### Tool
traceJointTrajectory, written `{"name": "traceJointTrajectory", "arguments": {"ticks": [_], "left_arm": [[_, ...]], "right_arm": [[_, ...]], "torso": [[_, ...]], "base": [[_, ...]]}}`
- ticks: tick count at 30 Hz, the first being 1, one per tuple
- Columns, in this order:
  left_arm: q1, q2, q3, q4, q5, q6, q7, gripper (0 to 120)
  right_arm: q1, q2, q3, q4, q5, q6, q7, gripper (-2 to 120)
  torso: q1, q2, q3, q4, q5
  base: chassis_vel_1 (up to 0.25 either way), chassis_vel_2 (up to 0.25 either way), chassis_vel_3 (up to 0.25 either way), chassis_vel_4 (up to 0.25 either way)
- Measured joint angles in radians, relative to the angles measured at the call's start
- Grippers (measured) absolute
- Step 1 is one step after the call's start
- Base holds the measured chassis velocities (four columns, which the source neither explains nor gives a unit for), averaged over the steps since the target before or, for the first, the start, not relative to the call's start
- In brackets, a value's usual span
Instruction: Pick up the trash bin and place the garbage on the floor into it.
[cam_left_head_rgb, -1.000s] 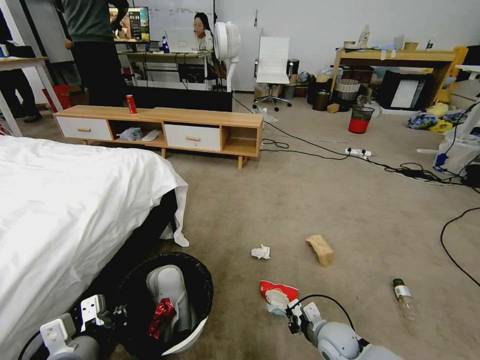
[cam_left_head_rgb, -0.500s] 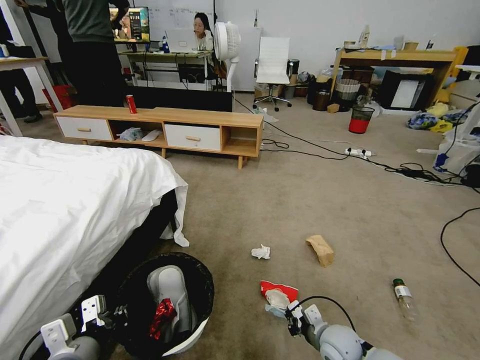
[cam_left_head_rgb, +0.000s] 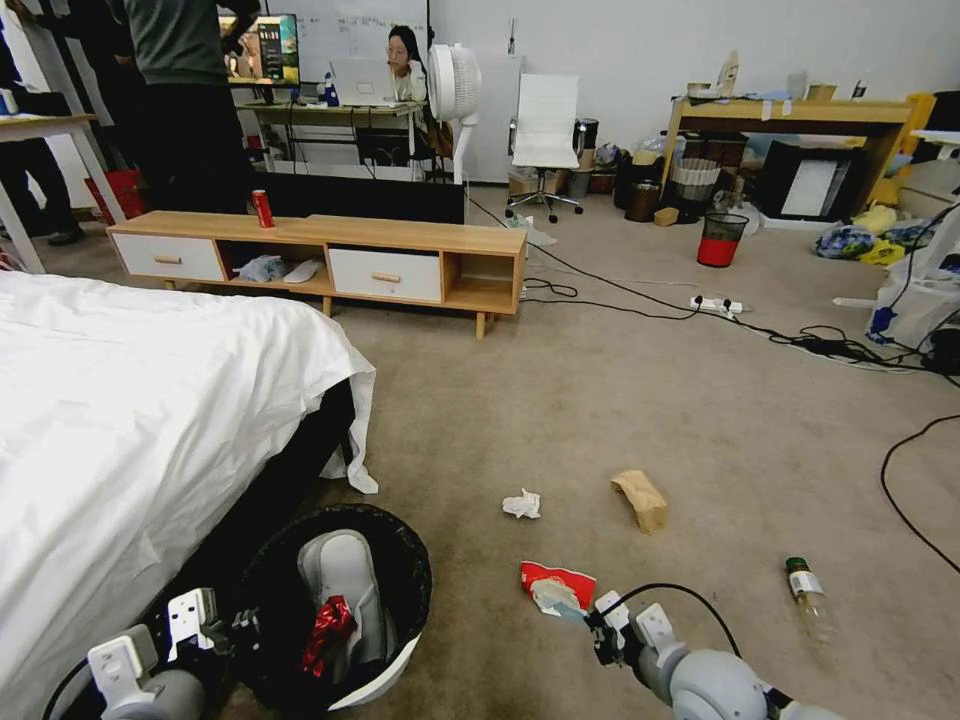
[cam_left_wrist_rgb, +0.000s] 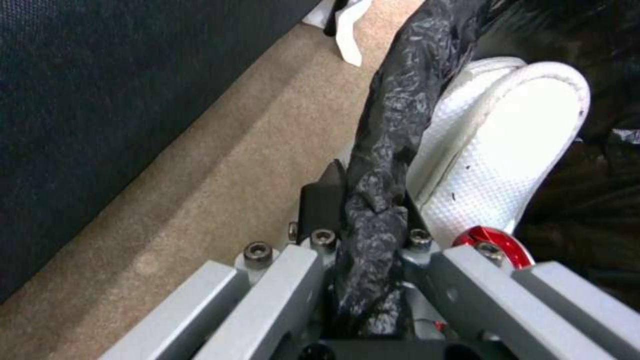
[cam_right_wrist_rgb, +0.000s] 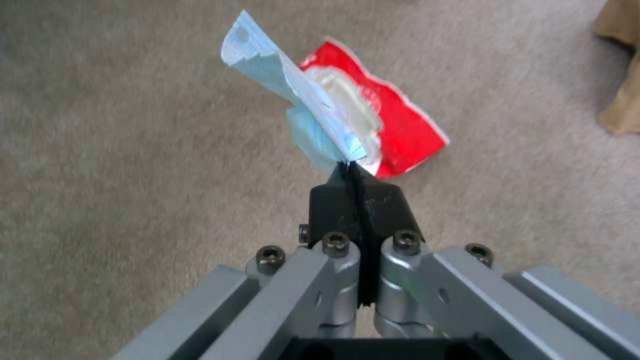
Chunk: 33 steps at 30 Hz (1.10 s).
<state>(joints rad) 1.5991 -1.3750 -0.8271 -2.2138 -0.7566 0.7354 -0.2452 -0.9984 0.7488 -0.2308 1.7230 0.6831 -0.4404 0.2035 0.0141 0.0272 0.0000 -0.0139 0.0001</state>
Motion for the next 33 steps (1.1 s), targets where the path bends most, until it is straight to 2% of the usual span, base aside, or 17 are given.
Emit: {"name": "traceJointTrajectory", "arguments": {"ticks": [5, 19, 26, 28, 33], "left_arm": [[0.005, 0.002, 0.000, -0.006, 0.000, 0.000, 0.001, 2], [0.008, 0.020, 0.006, -0.023, -0.023, 0.000, -0.002, 2], [0.009, 0.028, 0.012, -0.030, -0.028, 0.000, -0.003, 2], [0.009, 0.027, 0.016, -0.033, -0.028, 0.000, -0.003, 2], [0.010, 0.025, 0.021, -0.037, -0.027, 0.000, -0.004, 2]], "right_arm": [[-0.009, -0.021, 0.030, 0.030, 0.004, 0.015, 0.002, 0], [-0.001, -0.113, 0.170, 0.225, 0.054, 0.066, -0.004, 0], [0.084, -0.118, 0.191, 0.329, 0.153, 0.071, -0.010, 0], [0.162, -0.112, 0.169, 0.391, 0.208, 0.068, -0.010, 0], [0.252, -0.094, 0.138, 0.457, 0.267, 0.060, -0.006, 0]], "torso": [[0.000, 0.000, 0.000, 0.0001, 0.0001], [0.000, 0.000, 0.000, -0.0001, -0.0001], [0.000, 0.000, 0.000, 0.0001, -0.0002], [0.000, 0.000, 0.000, 0.0000, -0.0002], [0.000, 0.000, 0.000, 0.0001, -0.0003]], "base": [[0.000, 0.000, 0.000, 0.000], [0.000, 0.000, 0.000, 0.000], [0.000, 0.000, 0.000, 0.000], [0.000, 0.000, 0.000, 0.000], [0.000, 0.000, 0.000, 0.000]]}}
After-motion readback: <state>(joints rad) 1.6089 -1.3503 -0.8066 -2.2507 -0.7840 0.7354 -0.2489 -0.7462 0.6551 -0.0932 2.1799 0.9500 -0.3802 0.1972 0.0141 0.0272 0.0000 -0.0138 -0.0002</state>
